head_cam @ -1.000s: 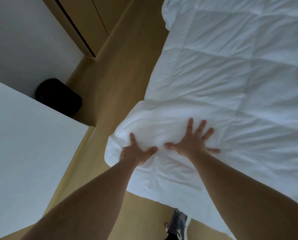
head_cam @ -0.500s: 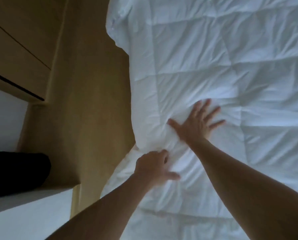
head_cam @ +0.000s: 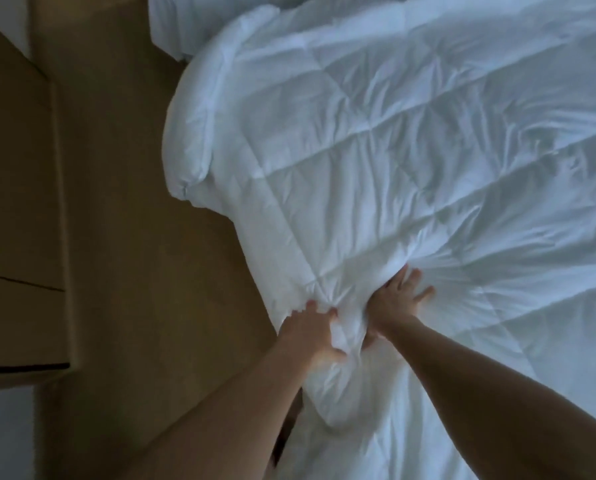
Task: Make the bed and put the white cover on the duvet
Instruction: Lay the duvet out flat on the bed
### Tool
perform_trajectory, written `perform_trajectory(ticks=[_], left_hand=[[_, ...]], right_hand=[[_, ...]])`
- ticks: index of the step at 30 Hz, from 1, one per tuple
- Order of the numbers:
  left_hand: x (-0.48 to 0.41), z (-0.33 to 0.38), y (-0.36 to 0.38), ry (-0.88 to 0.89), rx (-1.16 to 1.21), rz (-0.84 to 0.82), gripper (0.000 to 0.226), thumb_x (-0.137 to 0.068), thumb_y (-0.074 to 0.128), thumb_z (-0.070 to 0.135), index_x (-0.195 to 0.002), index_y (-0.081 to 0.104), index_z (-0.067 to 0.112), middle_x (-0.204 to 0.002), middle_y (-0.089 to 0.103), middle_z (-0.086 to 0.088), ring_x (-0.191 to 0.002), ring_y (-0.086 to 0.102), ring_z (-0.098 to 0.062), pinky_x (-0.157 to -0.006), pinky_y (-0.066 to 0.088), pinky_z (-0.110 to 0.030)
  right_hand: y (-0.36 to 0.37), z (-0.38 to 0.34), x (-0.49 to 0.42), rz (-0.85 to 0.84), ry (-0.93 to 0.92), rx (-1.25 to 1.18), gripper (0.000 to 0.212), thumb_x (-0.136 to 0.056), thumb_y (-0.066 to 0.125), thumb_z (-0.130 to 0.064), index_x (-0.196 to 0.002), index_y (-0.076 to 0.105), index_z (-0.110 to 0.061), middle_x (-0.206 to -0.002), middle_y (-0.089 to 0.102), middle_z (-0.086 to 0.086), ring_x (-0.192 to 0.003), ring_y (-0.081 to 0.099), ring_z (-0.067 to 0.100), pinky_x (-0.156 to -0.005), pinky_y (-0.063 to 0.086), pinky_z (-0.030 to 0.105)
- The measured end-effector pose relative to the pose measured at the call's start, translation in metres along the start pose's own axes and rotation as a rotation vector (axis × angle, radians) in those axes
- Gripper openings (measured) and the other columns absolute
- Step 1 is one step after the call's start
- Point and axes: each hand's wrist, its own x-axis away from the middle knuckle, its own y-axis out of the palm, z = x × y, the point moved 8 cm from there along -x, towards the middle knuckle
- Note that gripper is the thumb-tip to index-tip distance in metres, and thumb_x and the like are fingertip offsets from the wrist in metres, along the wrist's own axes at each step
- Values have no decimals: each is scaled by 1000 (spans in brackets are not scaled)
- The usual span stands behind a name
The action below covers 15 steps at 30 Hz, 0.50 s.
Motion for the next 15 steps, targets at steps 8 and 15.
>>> perform_trajectory(ticks=[8,15], left_hand=[[-29,-43,-81,109,7,-57,24,-99,53,29,-112,66,13,-115,67,-9,-114,60,-28,-98,43,-35],[-79,-118,-257,201,-570,181,32,-94,56,16,-125,60,15,-131,46,-9,-120,42,-30,-104,37,-44]], right_hand=[[-5,-5,-5,-54,201,53,81,-98,48,-22,-158,-1,3,-163,-4,30,-148,-2,54,-113,14,71],[-155,-98,-23,-203,-149,-351,31,-88,70,-38,-110,65,-17,-110,67,0,-107,67,21,-90,52,31]])
